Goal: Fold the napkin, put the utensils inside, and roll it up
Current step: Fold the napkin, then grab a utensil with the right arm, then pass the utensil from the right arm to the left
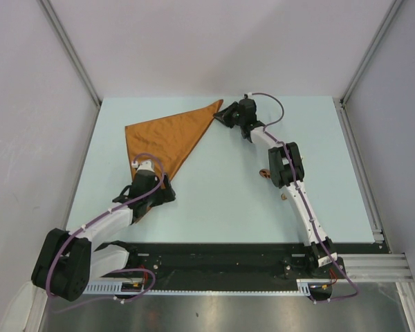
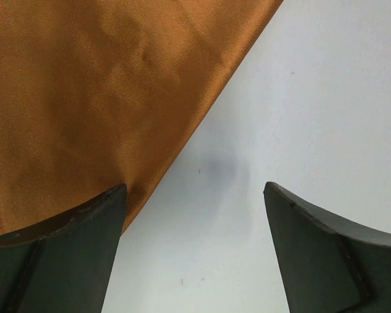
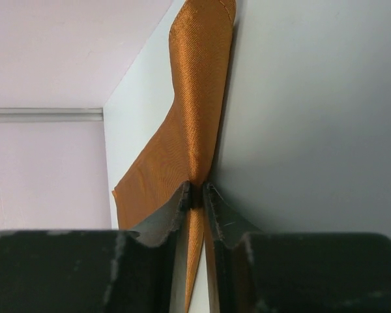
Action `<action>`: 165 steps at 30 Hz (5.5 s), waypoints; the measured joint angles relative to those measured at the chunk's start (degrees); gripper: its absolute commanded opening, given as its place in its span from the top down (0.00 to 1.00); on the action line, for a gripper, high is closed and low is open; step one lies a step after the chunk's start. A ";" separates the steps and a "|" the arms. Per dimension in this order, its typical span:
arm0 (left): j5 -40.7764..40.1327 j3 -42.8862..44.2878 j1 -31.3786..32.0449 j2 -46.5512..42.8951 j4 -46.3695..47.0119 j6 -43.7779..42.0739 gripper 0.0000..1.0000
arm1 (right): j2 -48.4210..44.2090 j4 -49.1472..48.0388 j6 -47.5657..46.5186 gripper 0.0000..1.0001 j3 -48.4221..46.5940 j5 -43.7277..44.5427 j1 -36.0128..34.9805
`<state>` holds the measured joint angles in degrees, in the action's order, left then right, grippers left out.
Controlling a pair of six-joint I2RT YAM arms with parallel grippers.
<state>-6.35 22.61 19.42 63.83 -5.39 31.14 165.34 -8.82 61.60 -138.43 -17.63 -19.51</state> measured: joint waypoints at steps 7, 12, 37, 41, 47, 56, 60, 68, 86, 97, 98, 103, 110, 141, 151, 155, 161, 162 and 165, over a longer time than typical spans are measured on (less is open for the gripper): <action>-0.02 0.09 0.02 -0.20 -0.24 -0.22 0.09 | 0.09 -3.32 -0.83 0.46 0.04 -2.82 0.63; -0.72 6.82 0.94 -1.77 -6.82 -1.86 0.07 | -4.09 -5.07 -5.22 0.39 6.14 -5.77 1.77; 19.65 33.97 -11.15 8.04 -12.26 -15.41 0.00 | -73.70 29.40 -52.24 0.30 79.36 3.21 7.21; 19.63 33.46 -11.15 7.69 -12.50 -16.28 0.00 | -73.70 32.83 -53.13 0.32 79.84 6.47 5.44; 19.63 33.38 -11.15 7.61 -12.85 -16.70 0.00 | -73.70 33.83 -53.72 0.32 80.96 9.84 4.55; 19.63 33.40 -11.15 7.61 -13.09 -16.76 0.00 | -71.91 33.77 -53.83 0.33 81.42 12.79 4.31; 19.61 33.38 -11.15 7.61 -13.27 -16.79 0.00 | -70.03 33.48 -54.16 0.34 81.44 13.14 4.31; 19.63 33.38 -11.15 7.61 -13.27 -16.85 0.00 | -68.46 31.08 -54.21 0.52 82.16 13.77 4.24; 29.64 27.98 -2.27 5.77 -3.98 -12.41 0.04 | -74.71 28.96 -48.35 1.00 81.99 -1.55 4.24; 43.23 6.91 4.72 2.47 34.86 12.11 0.15 | -86.62 -9.73 -20.11 1.00 91.17 -21.84 4.20; 43.80 5.90 5.03 2.49 38.73 14.69 0.16 | -86.53 -13.38 -17.27 1.00 92.37 -22.99 4.20; 45.79 4.87 6.73 4.50 56.96 24.85 0.20 | -84.41 -32.09 -3.50 1.00 94.55 -27.56 3.67; 46.47 5.35 10.54 15.28 74.77 37.22 0.31 | -79.58 -55.17 12.59 1.00 95.51 -30.29 2.05; 45.55 13.22 17.44 21.03 78.31 42.47 0.70 | -77.44 -65.31 19.91 1.00 95.47 -32.94 -1.88; 45.53 13.31 17.64 21.70 77.57 43.45 1.00 | -77.42 -66.84 20.37 1.00 95.32 -33.48 -2.25; 45.57 13.57 17.68 21.94 76.87 43.91 1.00 | -77.42 -66.84 19.58 1.00 95.27 -33.66 -2.27; 45.48 14.27 17.59 22.12 73.99 43.06 1.00 | -77.42 -65.09 18.03 0.66 95.27 -33.68 -2.01; 45.48 14.40 17.55 22.10 73.00 42.66 1.00 | -77.42 -64.43 17.51 0.58 95.27 -33.77 -2.03; 45.53 14.97 16.72 22.10 69.59 41.57 1.00 | -77.42 -62.10 16.15 0.32 95.27 -34.01 -2.01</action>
<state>39.18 37.58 36.14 85.93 64.20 72.71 87.92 -70.91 77.76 -43.16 -51.64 -21.52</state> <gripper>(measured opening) 0.022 0.475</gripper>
